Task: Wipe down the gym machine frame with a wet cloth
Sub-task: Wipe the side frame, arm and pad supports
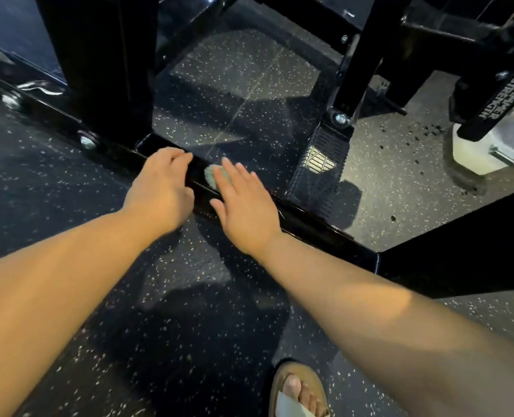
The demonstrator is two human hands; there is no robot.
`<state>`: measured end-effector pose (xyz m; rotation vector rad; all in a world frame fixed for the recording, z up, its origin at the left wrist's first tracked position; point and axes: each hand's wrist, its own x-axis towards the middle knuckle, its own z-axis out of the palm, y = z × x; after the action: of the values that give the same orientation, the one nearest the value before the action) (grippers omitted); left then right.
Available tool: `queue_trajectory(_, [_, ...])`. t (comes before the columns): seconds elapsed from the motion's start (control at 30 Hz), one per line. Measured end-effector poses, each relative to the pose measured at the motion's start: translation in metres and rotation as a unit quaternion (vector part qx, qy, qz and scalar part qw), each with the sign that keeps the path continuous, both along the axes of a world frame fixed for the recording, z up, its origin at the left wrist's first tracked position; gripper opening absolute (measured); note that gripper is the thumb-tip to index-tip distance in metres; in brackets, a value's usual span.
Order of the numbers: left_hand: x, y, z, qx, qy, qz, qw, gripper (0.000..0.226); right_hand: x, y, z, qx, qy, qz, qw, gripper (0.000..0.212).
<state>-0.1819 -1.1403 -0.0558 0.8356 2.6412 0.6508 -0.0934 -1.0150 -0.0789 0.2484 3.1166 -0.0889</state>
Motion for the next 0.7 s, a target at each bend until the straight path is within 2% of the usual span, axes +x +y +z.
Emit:
queue_trajectory(0.07, [-0.003, -0.006, -0.003, -0.036, 0.017, -0.014, 0.999, 0.06, -0.011, -0.002, 0.001, 0.001, -0.02, 0.027, 0.999, 0.056])
queue_trajectory(0.17, [-0.001, -0.002, -0.004, -0.118, -0.003, -0.04, 0.992, 0.062, 0.035, 0.025, 0.0, -0.038, 0.011, 0.061, 0.997, 0.052])
queue_trajectory(0.3, [0.004, 0.005, 0.002, -0.219, 0.015, -0.066, 0.973, 0.068, 0.119, 0.071, -0.005, -0.027, 0.044, 0.02, 0.998, 0.044])
queue_trajectory(0.4, [0.009, 0.007, 0.007, -0.261, 0.05, -0.079, 0.961, 0.07, 0.101, 0.059, -0.008, -0.032, 0.042, 0.007, 0.999, 0.046])
queue_trajectory(0.5, [0.01, 0.008, 0.006, -0.248, 0.043, -0.074, 0.965, 0.069, 0.036, 0.023, -0.008, -0.027, 0.067, 0.051, 0.996, 0.044])
queue_trajectory(0.57, [0.004, 0.005, 0.002, -0.196, 0.019, -0.06, 0.978, 0.067, -0.002, 0.003, -0.009, -0.051, 0.055, 0.069, 0.995, 0.045])
queue_trajectory(0.63, [-0.002, -0.002, -0.002, -0.155, -0.007, -0.051, 0.987, 0.067, -0.009, 0.003, -0.008, -0.058, 0.044, 0.091, 0.993, 0.046])
queue_trajectory(0.7, [-0.006, -0.007, -0.003, -0.146, -0.026, -0.059, 0.987, 0.069, 0.022, 0.022, -0.011, -0.039, 0.052, 0.104, 0.992, 0.045])
